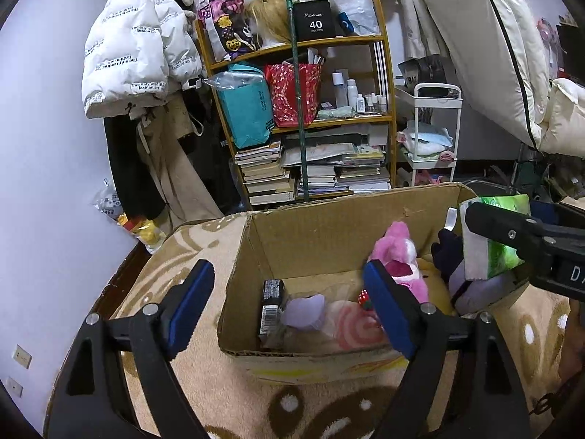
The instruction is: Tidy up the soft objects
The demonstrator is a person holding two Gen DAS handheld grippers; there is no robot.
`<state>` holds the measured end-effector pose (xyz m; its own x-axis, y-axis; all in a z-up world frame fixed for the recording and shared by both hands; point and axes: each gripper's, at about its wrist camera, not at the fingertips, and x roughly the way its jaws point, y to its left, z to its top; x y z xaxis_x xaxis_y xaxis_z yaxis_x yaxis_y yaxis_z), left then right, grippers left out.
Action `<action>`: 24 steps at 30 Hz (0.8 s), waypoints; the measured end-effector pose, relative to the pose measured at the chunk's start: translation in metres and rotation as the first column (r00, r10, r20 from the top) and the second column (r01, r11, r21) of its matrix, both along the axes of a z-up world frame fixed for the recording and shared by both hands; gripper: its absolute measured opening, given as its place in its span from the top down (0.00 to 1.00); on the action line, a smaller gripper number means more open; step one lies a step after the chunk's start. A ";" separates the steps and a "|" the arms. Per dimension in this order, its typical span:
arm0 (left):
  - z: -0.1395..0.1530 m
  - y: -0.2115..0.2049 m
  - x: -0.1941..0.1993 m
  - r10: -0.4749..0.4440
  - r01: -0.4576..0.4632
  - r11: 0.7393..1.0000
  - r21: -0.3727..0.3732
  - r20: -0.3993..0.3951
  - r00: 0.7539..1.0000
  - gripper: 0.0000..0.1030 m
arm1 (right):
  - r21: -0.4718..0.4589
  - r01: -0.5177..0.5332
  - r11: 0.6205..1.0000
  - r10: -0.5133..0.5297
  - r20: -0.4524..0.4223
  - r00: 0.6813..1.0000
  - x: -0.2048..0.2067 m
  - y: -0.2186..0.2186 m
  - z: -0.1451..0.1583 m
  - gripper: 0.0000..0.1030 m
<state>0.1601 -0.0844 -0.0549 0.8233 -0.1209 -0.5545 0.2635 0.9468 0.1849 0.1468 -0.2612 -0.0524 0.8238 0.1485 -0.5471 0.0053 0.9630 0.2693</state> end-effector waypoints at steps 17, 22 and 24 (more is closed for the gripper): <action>0.029 0.034 -0.025 0.071 -0.070 0.996 -0.051 0.021 0.997 0.03 | -0.030 0.034 0.999 -0.032 0.054 0.998 -0.026 -0.001 0.031 0.10; 0.036 0.047 -0.036 0.078 -0.077 0.994 -0.075 0.014 0.997 0.03 | -0.044 0.037 0.998 -0.034 0.057 0.998 -0.040 0.000 0.041 0.10; 0.040 0.053 -0.041 0.083 -0.082 0.992 -0.093 0.006 0.997 0.03 | -0.058 0.042 0.997 -0.038 0.066 0.997 -0.048 0.002 0.047 0.09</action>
<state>0.1191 -0.0311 -0.0148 0.8381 -0.1030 -0.5358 0.1828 0.9783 0.0979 0.0993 -0.2594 -0.0053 0.8625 0.0835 -0.4991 0.0283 0.9768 0.2123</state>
